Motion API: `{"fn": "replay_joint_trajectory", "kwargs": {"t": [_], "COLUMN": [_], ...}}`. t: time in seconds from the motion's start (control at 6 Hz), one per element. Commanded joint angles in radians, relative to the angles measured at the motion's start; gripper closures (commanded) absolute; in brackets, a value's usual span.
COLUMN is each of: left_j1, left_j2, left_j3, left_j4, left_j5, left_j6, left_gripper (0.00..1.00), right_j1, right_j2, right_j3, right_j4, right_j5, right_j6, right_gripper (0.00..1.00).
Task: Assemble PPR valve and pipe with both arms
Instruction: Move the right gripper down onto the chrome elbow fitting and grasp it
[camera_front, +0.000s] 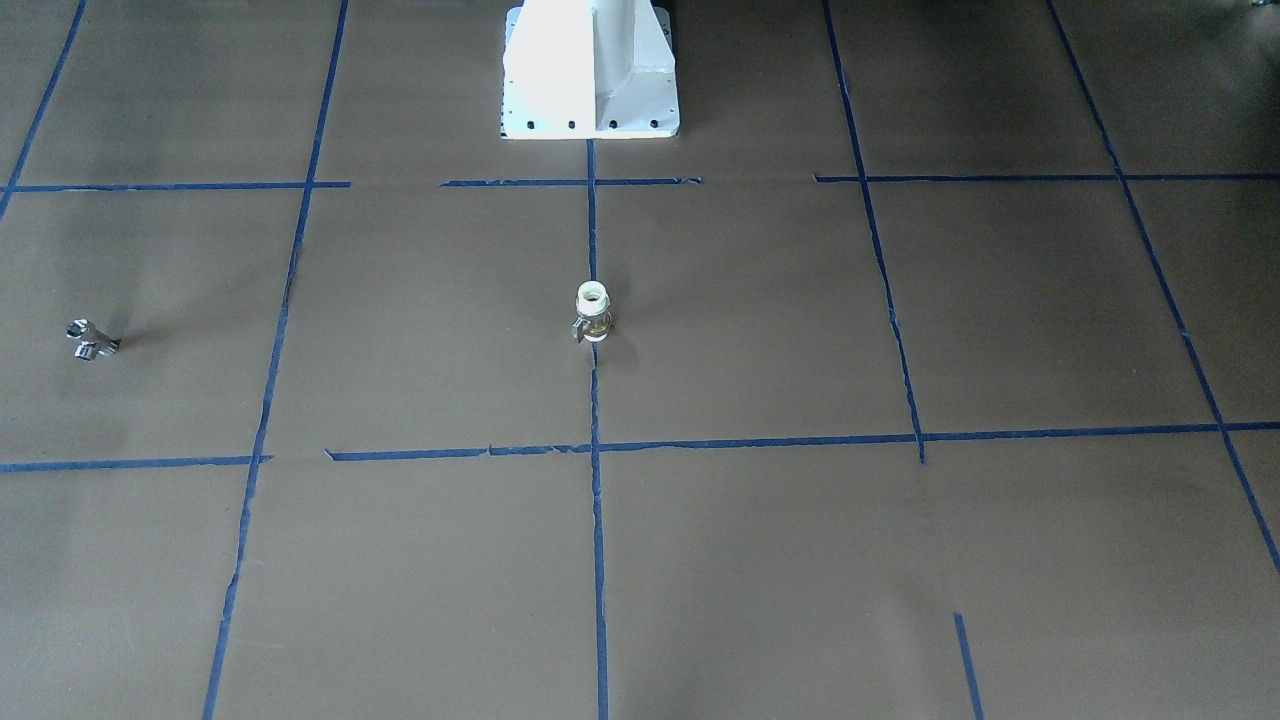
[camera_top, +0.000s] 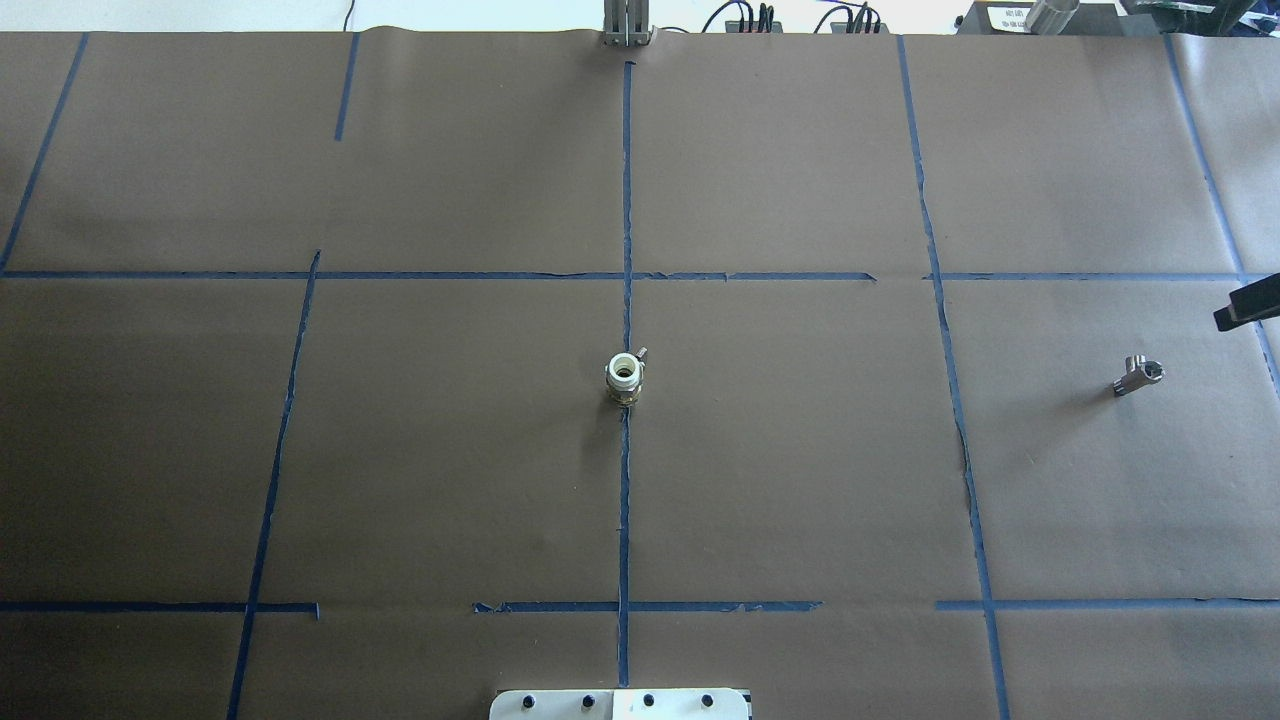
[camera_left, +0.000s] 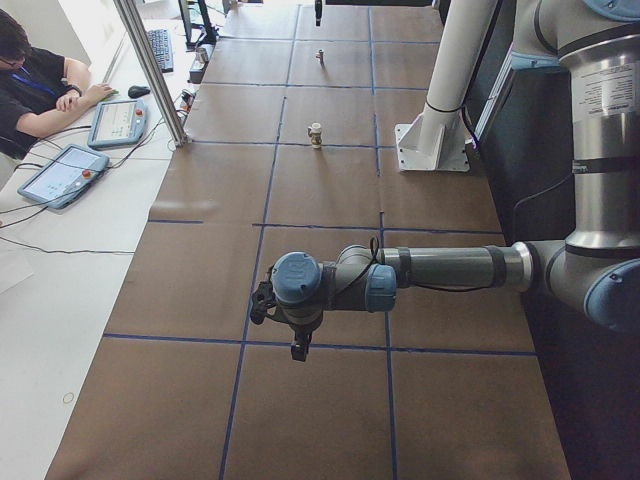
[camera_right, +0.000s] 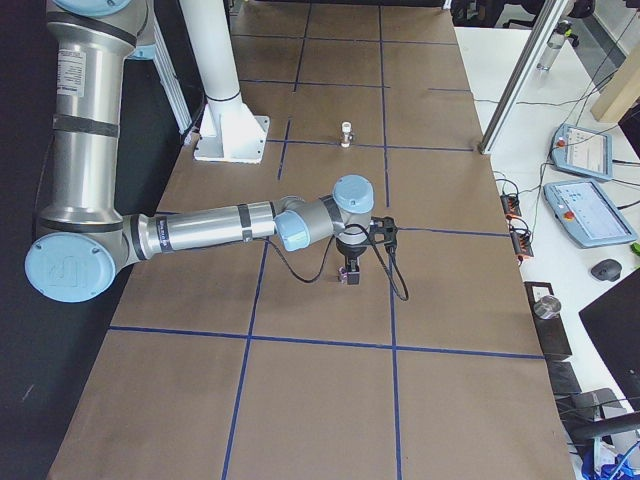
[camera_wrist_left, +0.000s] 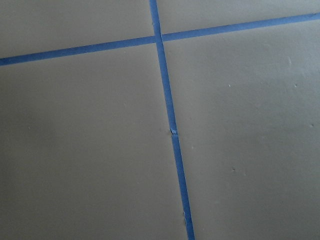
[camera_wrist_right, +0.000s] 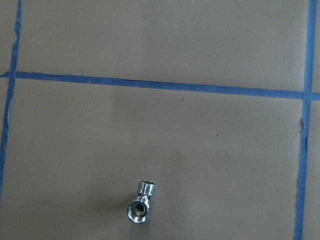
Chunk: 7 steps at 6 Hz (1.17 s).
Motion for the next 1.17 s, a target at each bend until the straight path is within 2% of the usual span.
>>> {"fn": "replay_joint_trajectory", "kwargs": {"t": [0.0, 0.17, 0.5, 1.0], "left_j1": [0.000, 0.000, 0.000, 0.000], "left_j2": [0.000, 0.001, 0.000, 0.001], "left_j3": [-0.001, -0.001, 0.001, 0.001], "left_j4": [-0.001, -0.001, 0.000, -0.001], "left_j5": [-0.001, -0.001, -0.001, -0.001], "left_j6": [-0.001, -0.001, -0.001, -0.001], "left_gripper": [0.00, 0.00, 0.00, 0.00], "right_j1": [-0.109, -0.144, -0.197, -0.212], "right_j2": [-0.019, -0.017, -0.007, -0.005], "right_j3": [-0.067, -0.117, -0.116, -0.118], "right_j4": [0.166, 0.255, 0.268, 0.266], "right_j5": [-0.098, -0.103, -0.118, -0.132], "right_j6": [0.087, 0.145, 0.187, 0.184], "right_gripper": [0.00, 0.00, 0.00, 0.01]}}
